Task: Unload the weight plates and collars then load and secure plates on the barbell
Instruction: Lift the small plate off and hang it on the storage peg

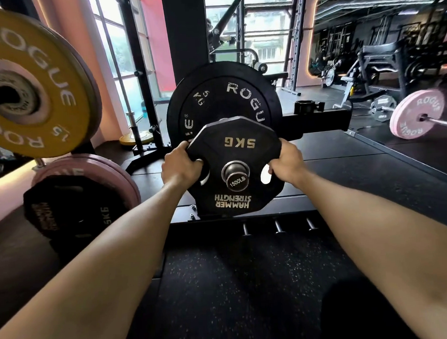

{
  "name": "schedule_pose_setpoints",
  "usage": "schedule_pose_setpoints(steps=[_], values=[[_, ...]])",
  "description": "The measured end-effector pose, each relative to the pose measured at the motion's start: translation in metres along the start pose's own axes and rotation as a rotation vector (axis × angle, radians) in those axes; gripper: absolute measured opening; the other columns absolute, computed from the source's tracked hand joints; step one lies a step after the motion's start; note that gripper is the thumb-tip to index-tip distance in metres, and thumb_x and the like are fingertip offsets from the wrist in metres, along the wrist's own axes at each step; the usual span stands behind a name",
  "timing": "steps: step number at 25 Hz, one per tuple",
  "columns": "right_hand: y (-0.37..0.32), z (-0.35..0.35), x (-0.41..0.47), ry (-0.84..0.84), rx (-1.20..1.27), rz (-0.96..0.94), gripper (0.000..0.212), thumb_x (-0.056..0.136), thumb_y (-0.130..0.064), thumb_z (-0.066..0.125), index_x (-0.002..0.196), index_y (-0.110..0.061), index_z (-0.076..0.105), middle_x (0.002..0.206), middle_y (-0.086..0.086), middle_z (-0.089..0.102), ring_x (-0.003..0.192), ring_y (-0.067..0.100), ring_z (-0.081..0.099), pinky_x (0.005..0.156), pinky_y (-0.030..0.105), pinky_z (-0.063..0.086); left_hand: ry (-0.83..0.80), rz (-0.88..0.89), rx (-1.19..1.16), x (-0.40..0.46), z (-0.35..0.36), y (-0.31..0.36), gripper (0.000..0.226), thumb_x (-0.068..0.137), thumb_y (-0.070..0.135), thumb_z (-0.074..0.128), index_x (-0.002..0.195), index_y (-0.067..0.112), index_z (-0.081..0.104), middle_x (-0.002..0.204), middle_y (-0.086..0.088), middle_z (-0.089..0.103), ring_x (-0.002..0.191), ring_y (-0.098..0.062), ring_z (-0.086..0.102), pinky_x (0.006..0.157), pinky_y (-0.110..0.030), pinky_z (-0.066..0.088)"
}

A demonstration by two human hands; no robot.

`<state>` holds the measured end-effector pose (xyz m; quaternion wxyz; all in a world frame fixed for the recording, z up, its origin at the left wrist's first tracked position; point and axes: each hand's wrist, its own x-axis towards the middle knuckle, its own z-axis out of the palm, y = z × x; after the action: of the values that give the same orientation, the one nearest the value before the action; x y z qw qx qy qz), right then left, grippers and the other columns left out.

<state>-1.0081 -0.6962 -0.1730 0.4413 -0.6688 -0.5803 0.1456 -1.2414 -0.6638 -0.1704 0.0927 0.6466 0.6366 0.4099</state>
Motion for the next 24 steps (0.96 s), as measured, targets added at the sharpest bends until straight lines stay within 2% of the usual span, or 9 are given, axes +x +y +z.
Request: schedule_pose_setpoints(steps=[2, 5, 9, 11, 13, 16, 21, 22, 24], values=[[-0.001, -0.005, -0.016, -0.001, 0.013, 0.006, 0.044, 0.073, 0.013, 0.055, 0.111, -0.009, 0.059, 0.098, 0.007, 0.062, 0.079, 0.019, 0.056, 0.064, 0.022, 0.043, 0.002, 0.015, 0.008, -0.014, -0.010, 0.003, 0.022, 0.081, 0.020, 0.064, 0.102, 0.026, 0.062, 0.084, 0.001, 0.059, 0.091, -0.028, 0.061, 0.070, -0.030, 0.038], [-0.006, -0.014, -0.035, -0.008, 0.023, 0.007, 0.044, 0.075, 0.013, 0.054, 0.111, -0.011, 0.060, 0.099, 0.005, 0.060, 0.071, 0.012, 0.054, 0.056, 0.018, 0.041, 0.015, 0.022, 0.010, -0.030, -0.020, 0.006, 0.020, 0.080, 0.018, 0.063, 0.099, 0.024, 0.063, 0.082, 0.003, 0.057, 0.087, -0.026, 0.059, 0.070, -0.030, 0.040], [-0.018, -0.025, -0.046, -0.012, -0.037, -0.034, 0.039, 0.070, 0.013, 0.055, 0.099, -0.011, 0.060, 0.095, 0.007, 0.063, 0.086, 0.024, 0.059, 0.060, 0.024, 0.048, -0.008, 0.022, 0.024, -0.038, -0.030, 0.005, 0.012, 0.078, 0.019, 0.062, 0.090, 0.022, 0.061, 0.082, 0.000, 0.061, 0.090, -0.031, 0.063, 0.070, -0.032, 0.044], [-0.028, -0.034, -0.044, 0.004, -0.069, -0.055, 0.035, 0.068, 0.013, 0.054, 0.095, -0.009, 0.060, 0.089, 0.009, 0.066, 0.077, 0.023, 0.063, 0.061, 0.026, 0.053, -0.009, 0.051, 0.022, -0.033, -0.042, 0.014, 0.012, 0.077, 0.020, 0.062, 0.088, 0.025, 0.061, 0.085, -0.002, 0.065, 0.090, -0.031, 0.064, 0.071, -0.033, 0.049], [-0.046, -0.046, -0.039, 0.024, -0.082, -0.087, 0.030, 0.070, 0.012, 0.053, 0.092, -0.008, 0.060, 0.081, 0.008, 0.067, 0.062, 0.013, 0.061, 0.052, 0.020, 0.051, 0.014, 0.090, 0.029, -0.023, -0.061, 0.028, 0.017, 0.076, 0.021, 0.062, 0.092, 0.025, 0.064, 0.089, -0.003, 0.070, 0.088, -0.030, 0.066, 0.076, -0.036, 0.054], [-0.083, -0.072, -0.027, 0.074, -0.072, -0.151, 0.023, 0.073, 0.007, 0.051, 0.084, -0.011, 0.060, 0.069, 0.007, 0.069, 0.054, 0.007, 0.062, 0.043, 0.010, 0.045, 0.076, 0.151, 0.039, -0.005, -0.097, 0.058, 0.022, 0.076, 0.019, 0.061, 0.098, 0.021, 0.066, 0.089, -0.002, 0.069, 0.088, -0.028, 0.064, 0.076, -0.035, 0.053], [-0.113, -0.099, 0.008, 0.100, -0.009, -0.243, 0.018, 0.072, 0.004, 0.049, 0.071, -0.008, 0.061, 0.069, 0.012, 0.069, 0.068, 0.028, 0.070, 0.068, 0.040, 0.060, 0.154, 0.191, 0.037, 0.029, -0.124, 0.096, 0.018, 0.076, 0.019, 0.062, 0.093, 0.024, 0.067, 0.091, -0.003, 0.070, 0.089, -0.029, 0.064, 0.075, -0.032, 0.050], [-0.116, -0.104, 0.021, 0.100, -0.017, -0.261, 0.017, 0.072, 0.004, 0.049, 0.072, -0.007, 0.062, 0.073, 0.014, 0.069, 0.072, 0.031, 0.070, 0.070, 0.041, 0.060, 0.153, 0.201, 0.036, 0.039, -0.125, 0.103, 0.018, 0.075, 0.018, 0.062, 0.091, 0.023, 0.067, 0.090, -0.003, 0.071, 0.088, -0.028, 0.064, 0.074, -0.032, 0.050], [-0.124, -0.113, 0.052, 0.085, -0.046, -0.284, 0.016, 0.071, 0.003, 0.051, 0.069, -0.010, 0.060, 0.078, 0.012, 0.069, 0.076, 0.029, 0.067, 0.067, 0.034, 0.056, 0.145, 0.203, 0.052, 0.062, -0.125, 0.116, 0.016, 0.074, 0.016, 0.061, 0.088, 0.021, 0.067, 0.086, -0.002, 0.069, 0.086, -0.028, 0.063, 0.071, -0.031, 0.049]])
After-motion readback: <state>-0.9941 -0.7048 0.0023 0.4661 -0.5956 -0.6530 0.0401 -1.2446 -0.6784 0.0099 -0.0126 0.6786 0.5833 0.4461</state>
